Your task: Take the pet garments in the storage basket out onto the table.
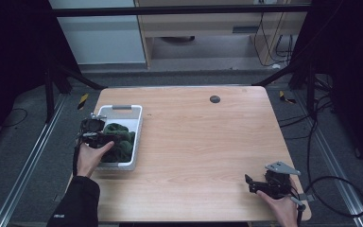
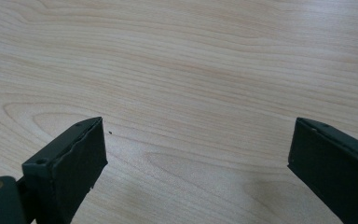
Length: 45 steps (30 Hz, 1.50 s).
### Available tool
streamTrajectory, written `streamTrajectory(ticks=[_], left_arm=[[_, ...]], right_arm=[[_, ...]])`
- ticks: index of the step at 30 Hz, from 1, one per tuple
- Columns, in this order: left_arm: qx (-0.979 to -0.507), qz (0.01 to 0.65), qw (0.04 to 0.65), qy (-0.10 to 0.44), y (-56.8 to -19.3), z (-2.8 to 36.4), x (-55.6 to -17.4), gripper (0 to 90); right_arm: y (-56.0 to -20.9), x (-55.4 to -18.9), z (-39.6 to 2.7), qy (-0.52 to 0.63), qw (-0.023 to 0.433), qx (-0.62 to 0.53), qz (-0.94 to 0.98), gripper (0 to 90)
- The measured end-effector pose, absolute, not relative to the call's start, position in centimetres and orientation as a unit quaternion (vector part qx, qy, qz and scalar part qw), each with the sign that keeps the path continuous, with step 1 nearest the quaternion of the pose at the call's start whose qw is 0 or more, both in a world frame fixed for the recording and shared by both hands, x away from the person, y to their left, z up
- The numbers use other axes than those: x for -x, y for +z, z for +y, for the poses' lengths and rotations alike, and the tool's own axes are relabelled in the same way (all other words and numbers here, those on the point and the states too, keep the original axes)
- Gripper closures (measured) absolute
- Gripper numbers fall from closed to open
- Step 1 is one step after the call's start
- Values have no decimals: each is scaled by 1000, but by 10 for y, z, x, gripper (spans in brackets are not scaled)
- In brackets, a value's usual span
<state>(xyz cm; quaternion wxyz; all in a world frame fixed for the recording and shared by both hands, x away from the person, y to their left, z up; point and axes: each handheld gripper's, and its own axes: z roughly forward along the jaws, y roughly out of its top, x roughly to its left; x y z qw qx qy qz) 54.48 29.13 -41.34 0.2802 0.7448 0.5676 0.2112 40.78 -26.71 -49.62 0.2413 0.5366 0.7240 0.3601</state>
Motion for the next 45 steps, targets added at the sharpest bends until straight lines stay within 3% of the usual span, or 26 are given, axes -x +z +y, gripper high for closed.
streamTrajectory(ticks=[9, 15, 18, 24, 32, 45], left_arm=[[-751, 570, 269, 199, -423, 289, -552, 102], [-751, 576, 260, 192, -428, 290, -554, 179], [-748, 581, 261, 188, -429, 290, -555, 277], [-748, 587, 253, 177, -430, 291, -555, 557], [-756, 581, 251, 166, -429, 292, -553, 740], [-758, 559, 284, 180, -411, 299, -537, 781]], right_arm=[[-497, -408, -267, 358, 237, -535, 728, 35], [-497, -408, -266, 359, 235, -534, 729, 32], [-497, -408, -266, 358, 235, -532, 730, 32], [-497, -409, -266, 357, 235, -531, 732, 31], [-497, -409, -266, 356, 234, -530, 733, 31], [-498, -409, -265, 353, 232, -528, 737, 33]])
